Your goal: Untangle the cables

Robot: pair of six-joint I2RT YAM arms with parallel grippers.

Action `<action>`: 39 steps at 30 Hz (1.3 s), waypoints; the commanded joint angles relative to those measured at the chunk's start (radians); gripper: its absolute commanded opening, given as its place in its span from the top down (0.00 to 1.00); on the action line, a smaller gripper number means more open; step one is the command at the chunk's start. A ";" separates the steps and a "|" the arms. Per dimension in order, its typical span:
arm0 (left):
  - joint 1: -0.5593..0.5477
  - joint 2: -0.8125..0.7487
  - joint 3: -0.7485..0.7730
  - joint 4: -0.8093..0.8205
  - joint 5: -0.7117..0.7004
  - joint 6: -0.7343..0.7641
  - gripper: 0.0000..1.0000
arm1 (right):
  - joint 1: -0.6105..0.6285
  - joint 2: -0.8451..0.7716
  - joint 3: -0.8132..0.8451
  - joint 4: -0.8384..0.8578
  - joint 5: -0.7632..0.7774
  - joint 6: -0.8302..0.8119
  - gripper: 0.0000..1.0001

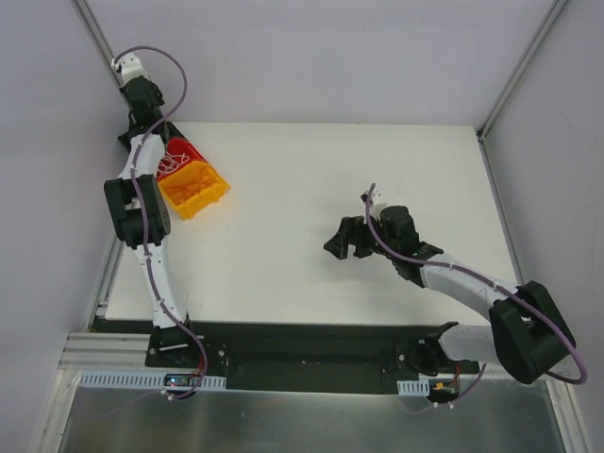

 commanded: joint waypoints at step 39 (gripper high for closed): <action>0.113 0.121 0.255 -0.403 0.015 -0.273 0.41 | -0.085 0.054 -0.061 0.244 -0.165 0.107 0.01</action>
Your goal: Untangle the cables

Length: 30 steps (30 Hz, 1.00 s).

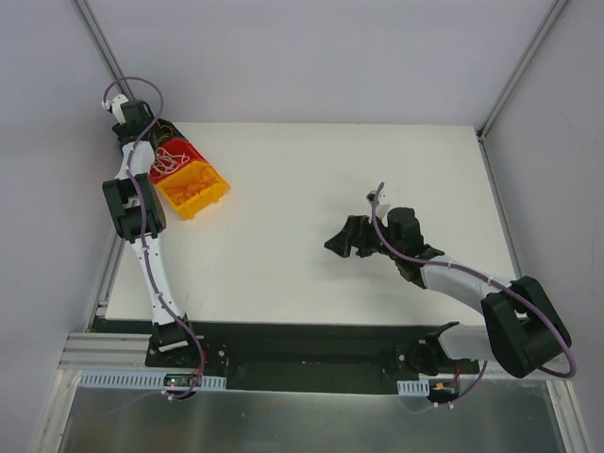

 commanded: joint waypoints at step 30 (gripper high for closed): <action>-0.711 -1.279 -0.981 -0.071 0.260 0.076 0.01 | -0.005 -0.776 0.068 -0.843 0.670 -0.143 0.04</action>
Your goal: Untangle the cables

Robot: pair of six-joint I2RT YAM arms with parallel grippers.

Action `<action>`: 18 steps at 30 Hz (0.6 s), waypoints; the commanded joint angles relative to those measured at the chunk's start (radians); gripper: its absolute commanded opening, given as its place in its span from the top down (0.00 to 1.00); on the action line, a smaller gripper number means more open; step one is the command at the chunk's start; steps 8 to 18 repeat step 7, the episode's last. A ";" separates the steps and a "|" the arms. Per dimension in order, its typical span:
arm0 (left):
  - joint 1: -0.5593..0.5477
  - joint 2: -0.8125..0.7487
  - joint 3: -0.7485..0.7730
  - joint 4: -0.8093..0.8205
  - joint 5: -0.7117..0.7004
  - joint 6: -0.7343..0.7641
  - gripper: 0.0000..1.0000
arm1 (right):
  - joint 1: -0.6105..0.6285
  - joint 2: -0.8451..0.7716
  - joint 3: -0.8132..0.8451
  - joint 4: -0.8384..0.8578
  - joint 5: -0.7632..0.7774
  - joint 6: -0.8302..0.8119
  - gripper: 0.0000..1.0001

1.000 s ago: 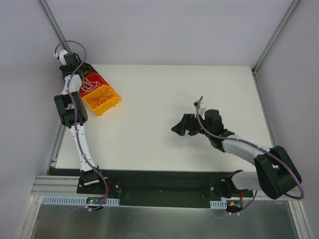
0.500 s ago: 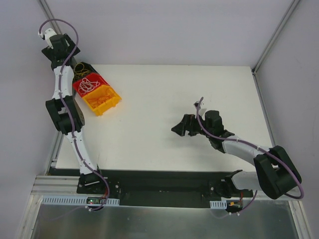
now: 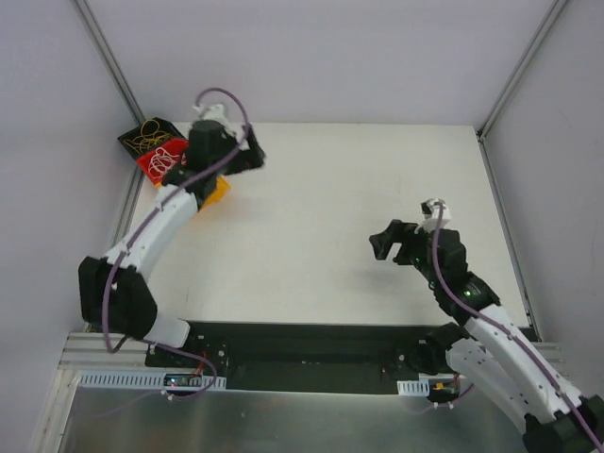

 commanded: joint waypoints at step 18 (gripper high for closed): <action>-0.500 -0.748 -0.429 0.114 0.099 0.195 0.01 | -0.002 -0.451 0.214 -0.570 0.284 -0.101 0.04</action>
